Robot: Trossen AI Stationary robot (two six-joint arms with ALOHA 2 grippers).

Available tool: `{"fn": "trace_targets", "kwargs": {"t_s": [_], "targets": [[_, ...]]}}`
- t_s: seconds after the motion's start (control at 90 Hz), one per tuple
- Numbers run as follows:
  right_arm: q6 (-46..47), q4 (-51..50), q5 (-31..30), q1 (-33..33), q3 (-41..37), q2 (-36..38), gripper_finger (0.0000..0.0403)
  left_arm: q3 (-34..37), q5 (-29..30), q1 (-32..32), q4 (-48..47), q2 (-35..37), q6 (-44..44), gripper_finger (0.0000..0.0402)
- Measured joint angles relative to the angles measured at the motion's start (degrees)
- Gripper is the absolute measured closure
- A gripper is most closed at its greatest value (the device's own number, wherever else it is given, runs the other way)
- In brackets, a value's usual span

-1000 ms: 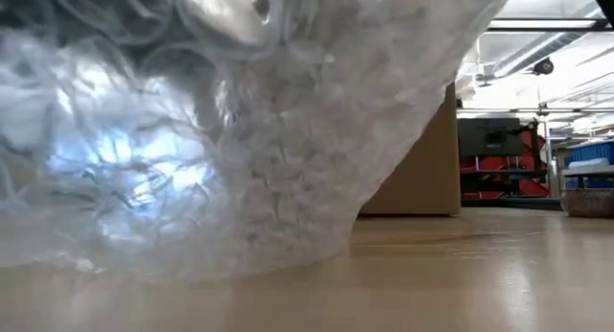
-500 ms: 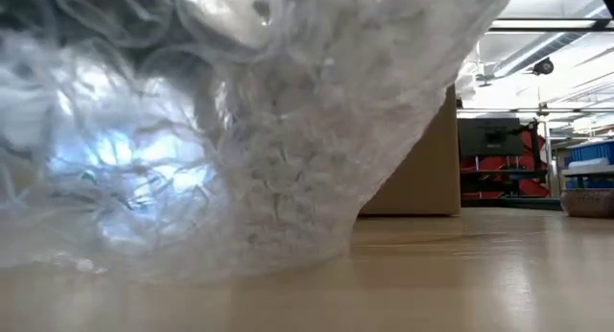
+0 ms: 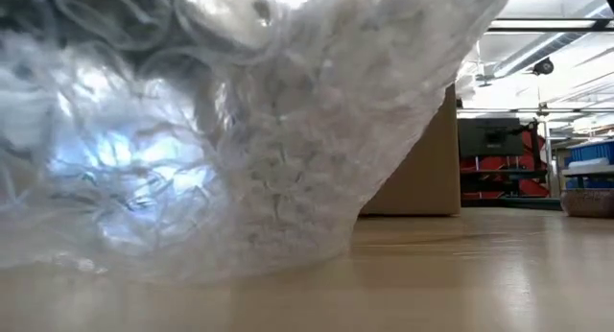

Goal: Wrap mug
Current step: Wrap the blue patterned mug with the bubble wrap

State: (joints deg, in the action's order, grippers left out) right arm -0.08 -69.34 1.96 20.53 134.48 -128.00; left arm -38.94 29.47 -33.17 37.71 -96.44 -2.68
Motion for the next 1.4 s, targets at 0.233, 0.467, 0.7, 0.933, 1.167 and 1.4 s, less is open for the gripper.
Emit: {"fn": "trace_targets", "kwargs": {"t_s": [0.233, 0.467, 0.7, 0.933, 1.167, 1.4], "targets": [[-0.13, -1.25, -0.21, -0.63, -1.14, -4.40, 0.0401, 0.01, 0.00, 0.00, -0.19, 0.18, -0.38, 0.0402], [0.50, -3.10, -1.00, -2.09, -5.94, -5.66, 0.0401, 0.16, 0.00, -0.94, -4.89, 3.76, -0.26, 0.0402], [0.49, 1.33, -0.75, -2.80, -11.92, -5.62, 0.0401, 0.20, -0.06, -1.79, -12.77, 10.47, -0.66, 0.0401], [2.13, 1.13, -0.48, -2.70, -11.43, -5.58, 0.0401, 0.20, -0.10, -1.64, -17.07, 13.28, -1.14, 0.0401], [3.80, -3.41, -0.46, -2.15, -5.90, -5.18, 0.0401, 0.10, 0.13, -1.55, -16.56, 10.44, -1.90, 0.0402], [4.48, -6.02, -0.47, -1.93, -0.58, -4.01, 0.0401, 0.09, 0.11, -1.53, -15.86, 10.29, -1.90, 0.0402]]}}
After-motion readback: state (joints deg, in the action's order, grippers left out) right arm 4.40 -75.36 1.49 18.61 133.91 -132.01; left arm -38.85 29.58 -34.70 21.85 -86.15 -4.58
